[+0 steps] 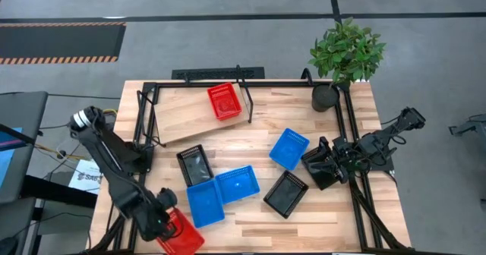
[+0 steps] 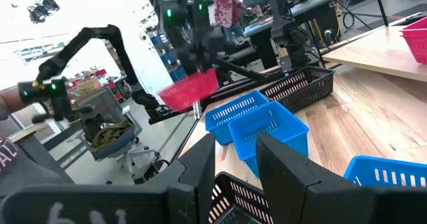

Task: Stack baskets on shelf by color
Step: Stack the red bin on top of the red bin on the shelf

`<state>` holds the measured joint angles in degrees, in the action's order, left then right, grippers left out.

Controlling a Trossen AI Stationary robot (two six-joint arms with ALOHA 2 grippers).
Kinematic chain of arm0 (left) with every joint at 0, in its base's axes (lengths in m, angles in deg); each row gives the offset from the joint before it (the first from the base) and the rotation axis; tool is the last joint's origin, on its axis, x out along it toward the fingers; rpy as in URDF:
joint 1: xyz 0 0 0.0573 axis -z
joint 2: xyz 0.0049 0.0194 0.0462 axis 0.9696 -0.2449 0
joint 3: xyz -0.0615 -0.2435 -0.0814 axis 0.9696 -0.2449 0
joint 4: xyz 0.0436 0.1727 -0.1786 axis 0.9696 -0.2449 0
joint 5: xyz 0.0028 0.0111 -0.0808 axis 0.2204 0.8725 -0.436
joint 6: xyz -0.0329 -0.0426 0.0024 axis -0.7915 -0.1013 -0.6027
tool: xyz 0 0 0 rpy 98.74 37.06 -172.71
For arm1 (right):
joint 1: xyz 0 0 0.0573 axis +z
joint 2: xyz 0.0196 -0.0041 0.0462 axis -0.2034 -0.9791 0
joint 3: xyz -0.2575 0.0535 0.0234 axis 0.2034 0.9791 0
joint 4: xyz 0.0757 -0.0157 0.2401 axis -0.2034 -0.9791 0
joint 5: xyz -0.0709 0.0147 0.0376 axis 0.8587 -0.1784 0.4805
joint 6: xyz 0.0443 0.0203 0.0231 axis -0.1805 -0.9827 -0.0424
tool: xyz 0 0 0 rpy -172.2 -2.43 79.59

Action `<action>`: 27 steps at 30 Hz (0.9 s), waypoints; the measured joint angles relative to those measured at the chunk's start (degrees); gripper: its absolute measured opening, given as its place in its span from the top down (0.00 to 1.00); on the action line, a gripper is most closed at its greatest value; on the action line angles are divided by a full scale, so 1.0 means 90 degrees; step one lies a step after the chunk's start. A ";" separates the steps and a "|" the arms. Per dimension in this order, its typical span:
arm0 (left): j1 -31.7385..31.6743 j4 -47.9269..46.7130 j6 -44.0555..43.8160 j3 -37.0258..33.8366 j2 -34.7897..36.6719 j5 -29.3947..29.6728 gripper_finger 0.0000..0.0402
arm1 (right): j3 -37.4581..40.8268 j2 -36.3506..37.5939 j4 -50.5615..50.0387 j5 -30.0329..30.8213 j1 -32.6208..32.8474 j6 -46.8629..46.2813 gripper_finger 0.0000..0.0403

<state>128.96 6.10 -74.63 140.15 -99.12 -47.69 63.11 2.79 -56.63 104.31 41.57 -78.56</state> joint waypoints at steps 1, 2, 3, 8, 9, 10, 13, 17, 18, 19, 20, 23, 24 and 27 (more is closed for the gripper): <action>-0.0098 -0.0054 0.0074 0.0090 0.0145 0.0163 1.00 | -0.0001 -0.0001 0.0000 0.0000 0.0000 0.0002 0.67; -0.0221 -0.0170 0.0162 0.0190 0.0292 0.0373 1.00 | 0.0000 -0.0002 0.0000 0.0000 0.0000 0.0002 0.67; -0.0366 -0.0359 0.0270 0.0296 0.0421 0.0613 1.00 | 0.0001 -0.0002 0.0000 0.0000 -0.0001 0.0003 0.67; -0.1565 -0.1410 0.1476 0.0842 0.0972 0.1231 1.00 | 0.0001 -0.0001 -0.0002 0.0000 -0.0001 0.0005 0.67; -0.1914 -0.1568 0.1903 0.0954 0.1055 0.1278 1.00 | 0.0000 -0.0001 -0.0002 -0.0001 -0.0001 0.0005 0.67; -0.2261 -0.1716 0.2355 0.1057 0.1116 0.1324 1.00 | 0.0001 0.0000 -0.0005 0.0000 0.0001 0.0005 0.67; -0.3492 -0.1862 0.3976 0.1475 0.1192 0.1372 1.00 | -0.0001 0.0000 -0.0032 -0.0002 0.0001 0.0006 0.67; -0.5214 -0.1818 0.6111 0.2140 0.1149 0.1247 1.00 | -0.0001 0.0000 -0.0044 0.0000 -0.0001 0.0007 0.67; -0.5653 -0.1761 0.6562 0.2315 0.1105 0.1190 1.00 | -0.0001 -0.0002 -0.0044 -0.0002 0.0001 0.0007 0.67; -0.6039 -0.1737 0.6969 0.2475 0.1078 0.1117 1.00 | 0.0000 0.0000 -0.0046 -0.0002 -0.0001 0.0007 0.67; -0.6473 -0.1721 0.7367 0.2629 0.1047 0.0983 1.00 | 0.0001 -0.0002 -0.0046 0.0000 0.0001 0.0007 0.67; -0.7661 -0.1505 0.8368 0.3152 0.0818 0.0567 1.00 | 0.0000 -0.0002 -0.0051 -0.0002 -0.0001 0.0007 0.67; -0.8017 -0.1525 0.8714 0.3311 0.0692 0.0464 1.00 | 0.0001 -0.0002 -0.0051 0.0000 -0.0001 0.0007 0.67; -0.8840 -0.1391 0.9681 0.3894 0.0232 0.0136 1.00 | 0.0001 -0.0026 -0.0053 -0.0002 -0.0001 0.0007 0.67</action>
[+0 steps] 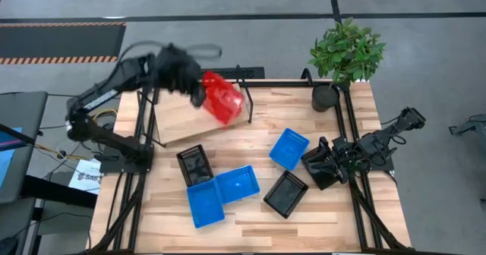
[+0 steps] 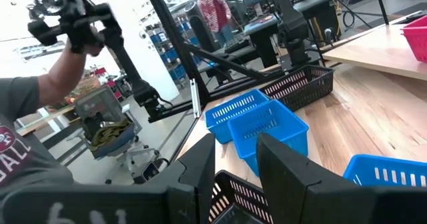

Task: Stack baskets on shelf by color
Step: Stack the red bin on top of the red bin on the shelf

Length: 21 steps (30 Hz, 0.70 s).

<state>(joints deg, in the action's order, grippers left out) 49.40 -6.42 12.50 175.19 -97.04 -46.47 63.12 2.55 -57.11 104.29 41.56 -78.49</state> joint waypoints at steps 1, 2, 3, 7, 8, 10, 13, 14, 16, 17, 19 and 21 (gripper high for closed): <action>-0.0209 -0.0020 0.0322 0.0197 -0.0162 -0.0047 1.00 | 0.0000 -0.0007 0.0000 0.0000 0.0000 -0.0002 0.67; -0.0424 -0.0075 0.0617 0.0414 -0.0371 -0.0094 1.00 | -0.0002 -0.0019 -0.0002 0.0001 0.0001 -0.0001 0.67; -0.0590 -0.0107 0.0902 0.0654 -0.0577 -0.0118 1.00 | 0.0000 -0.0018 -0.0001 -0.0002 0.0002 0.0000 0.67; -0.1135 -0.0597 0.1841 0.1652 -0.1465 -0.0286 1.00 | 0.0000 -0.0016 -0.0001 0.0000 0.0002 0.0000 0.67; -0.1240 -0.0750 0.2051 0.1914 -0.1700 -0.0311 1.00 | 0.0000 -0.0017 -0.0001 0.0000 0.0002 0.0000 0.67; -0.1423 -0.1195 0.2473 0.2444 -0.2171 -0.0307 1.00 | 0.0000 -0.0017 -0.0002 0.0000 0.0002 0.0000 0.67; -0.1671 -0.1976 0.2989 0.3163 -0.2884 -0.0293 1.00 | 0.0000 -0.0017 0.0000 0.0000 0.0002 0.0000 0.67; -0.1745 -0.2231 0.3115 0.3365 -0.3116 -0.0299 1.00 | 0.0000 -0.0017 0.0000 0.0000 0.0002 0.0000 0.67; -0.1877 -0.2664 0.3309 0.3688 -0.3531 -0.0304 1.00 | -0.0001 -0.0017 0.0000 0.0000 0.0002 0.0000 0.67; -0.1939 -0.2801 0.3378 0.3809 -0.3723 -0.0290 1.00 | -0.0001 -0.0017 0.0000 0.0000 0.0002 0.0000 0.67; -0.2025 -0.2927 0.3498 0.3948 -0.4014 -0.0288 1.00 | -0.0002 -0.0017 0.0000 0.0000 0.0002 0.0000 0.67; -0.2095 -0.2943 0.3727 0.3981 -0.4244 -0.0302 1.00 | -0.0002 -0.0017 0.0000 0.0000 0.0002 0.0000 0.67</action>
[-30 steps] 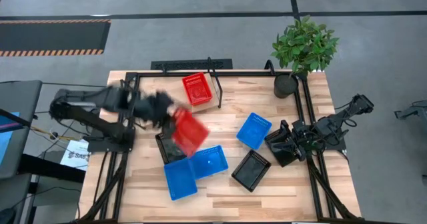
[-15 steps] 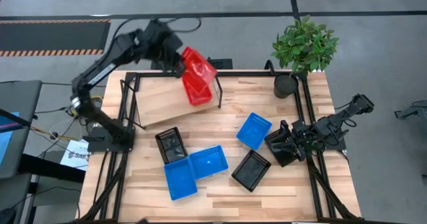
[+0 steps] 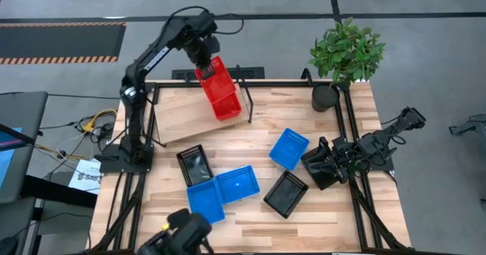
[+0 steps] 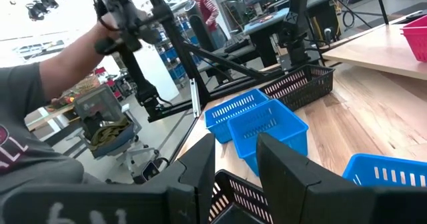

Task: Stack baskets on shelf by color
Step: Stack the red bin on top of the red bin on the shelf

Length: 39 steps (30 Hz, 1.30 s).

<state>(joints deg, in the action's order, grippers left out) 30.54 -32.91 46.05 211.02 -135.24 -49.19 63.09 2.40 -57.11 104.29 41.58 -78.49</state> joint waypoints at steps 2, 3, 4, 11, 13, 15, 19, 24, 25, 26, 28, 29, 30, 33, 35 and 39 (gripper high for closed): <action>-0.0051 0.0024 0.0254 -0.0035 -0.0203 -0.0005 1.00 | 0.0000 0.0000 0.0000 0.0000 0.0000 0.0000 0.67; -0.0091 0.0070 0.0315 -0.0041 -0.0290 -0.0040 1.00 | 0.0000 0.0000 0.0000 0.0000 0.0000 0.0000 0.67; -0.0145 0.0142 0.0355 -0.0043 -0.0370 -0.0147 1.00 | 0.0001 0.0000 0.0000 0.0000 0.0000 0.0000 0.67; -0.0327 0.0114 0.0433 -0.0045 -0.0712 -0.0475 1.00 | 0.0002 0.0000 0.0000 0.0000 0.0000 0.0000 0.67; -0.0313 0.0104 0.0448 -0.0045 -0.0714 -0.0488 1.00 | 0.0002 0.0000 0.0000 0.0000 -0.0002 0.0000 0.67; -0.0274 0.0111 0.0434 -0.0045 -0.0714 -0.0510 1.00 | 0.0002 0.0000 0.0000 0.0000 0.0000 0.0000 0.67; -0.0124 0.0067 0.0427 -0.0045 -0.0716 -0.0457 1.00 | 0.0001 0.0000 0.0000 0.0000 0.0000 0.0000 0.67; 0.0020 0.0104 0.0450 -0.0045 -0.0741 -0.0478 1.00 | 0.0002 0.0000 0.0000 0.0000 0.0000 0.0000 0.67; 0.0027 0.0111 0.0448 -0.0045 -0.0743 -0.0465 1.00 | 0.0002 0.0000 0.0000 0.0000 0.0000 0.0000 0.67; 0.0027 0.0107 0.0438 -0.0045 -0.0743 -0.0457 1.00 | 0.0001 0.0000 0.0000 0.0000 0.0000 -0.0001 0.67; 0.0026 0.0080 0.0317 -0.0045 -0.0743 -0.0452 1.00 | 0.0002 0.0000 0.0000 0.0000 0.0000 0.0000 0.67; 0.0021 0.0051 0.0242 -0.0045 -0.0743 -0.0450 1.00 | 0.0002 0.0000 0.0000 0.0000 0.0000 0.0000 0.67; 0.0007 0.0018 0.0188 -0.0045 -0.0743 -0.0450 1.00 | 0.0002 0.0000 0.0000 0.0000 0.0000 0.0000 0.67; 0.0005 0.0013 0.0123 -0.0045 -0.0743 -0.0457 1.00 | 0.0002 0.0000 0.0000 0.0000 0.0000 -0.0002 0.67; 0.0007 0.0020 0.0074 -0.0045 -0.0743 -0.0467 1.00 | 0.0001 0.0000 0.0000 -0.0002 0.0000 -0.0001 0.67; 0.0035 -0.0007 0.0007 -0.0139 -0.0741 -0.0451 1.00 | 0.0001 0.0000 0.0000 -0.0001 0.0000 -0.0002 0.67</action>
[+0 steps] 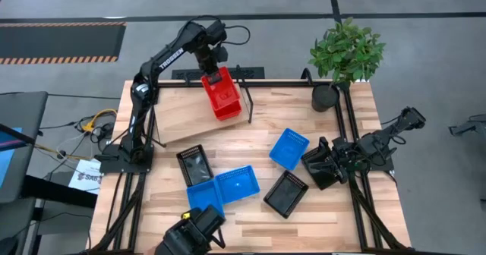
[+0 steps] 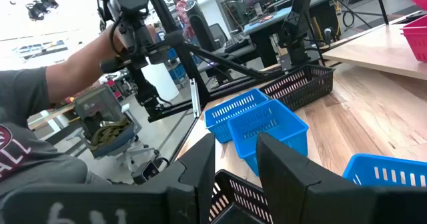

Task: Stack baskets on shelf by color
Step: Stack the red bin on top of the red bin on the shelf

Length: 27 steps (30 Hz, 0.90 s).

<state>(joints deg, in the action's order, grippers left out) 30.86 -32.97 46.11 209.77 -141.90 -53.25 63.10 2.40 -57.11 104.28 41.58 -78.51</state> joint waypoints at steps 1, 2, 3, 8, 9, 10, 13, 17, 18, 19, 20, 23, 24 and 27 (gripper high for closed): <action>0.0004 -0.0003 -0.0034 -0.0032 -0.0002 0.0001 1.00 | 0.0001 0.0000 0.0000 0.0001 0.0000 0.0000 0.67; 0.0004 0.0004 -0.0065 -0.0068 -0.0002 -0.0003 1.00 | 0.0000 0.0000 0.0000 0.0000 0.0000 0.0000 0.67; 0.0002 -0.0005 -0.0086 -0.0103 0.0000 -0.0001 1.00 | 0.0000 0.0000 0.0000 0.0001 0.0000 0.0000 0.67; -0.0001 0.0026 -0.0091 -0.0207 0.0000 -0.0028 1.00 | 0.0001 0.0000 0.0000 -0.0001 0.0000 0.0000 0.67; 0.0002 0.0021 -0.0095 -0.0218 0.0000 -0.0045 1.00 | 0.0001 0.0000 0.0000 -0.0001 0.0000 0.0000 0.67; 0.0002 -0.0001 -0.0095 -0.0225 0.0000 -0.0015 1.00 | 0.0000 0.0000 0.0000 -0.0001 0.0000 0.0000 0.67; 0.0009 0.0000 -0.0098 -0.0227 0.0000 0.0096 1.00 | 0.0001 0.0000 0.0000 -0.0001 0.0000 0.0000 0.67; 0.0009 0.0000 -0.0081 -0.0227 0.0000 -0.0002 1.00 | 0.0001 0.0000 0.0000 -0.0001 0.0000 0.0000 0.67; 0.0009 0.0001 -0.0047 -0.0227 0.0000 -0.0001 1.00 | 0.0001 0.0000 0.0000 -0.0001 0.0000 0.0000 0.67; 0.0009 -0.0002 -0.0028 -0.0227 0.0000 -0.0001 1.00 | 0.0000 0.0000 0.0000 -0.0001 0.0000 0.0000 0.67; 0.0012 -0.0001 -0.0020 -0.0227 0.0000 -0.0001 1.00 | 0.0000 0.0000 0.0000 -0.0001 0.0000 0.0000 0.67; 0.0016 -0.0001 -0.0023 -0.0227 0.0000 -0.0006 1.00 | 0.0001 0.0000 0.0000 -0.0001 0.0000 0.0000 0.67; 0.0016 -0.0001 -0.0023 -0.0227 0.0000 -0.0008 1.00 | 0.0001 0.0000 0.0000 -0.0001 0.0000 0.0000 0.67; 0.0038 -0.0001 -0.0018 -0.0227 0.0000 -0.0008 1.00 | 0.0001 0.0000 0.0000 -0.0001 0.0000 0.0000 0.67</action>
<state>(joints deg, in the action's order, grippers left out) 31.20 -32.98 45.95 207.73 -141.90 -53.32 63.11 2.40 -57.11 104.27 41.58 -78.51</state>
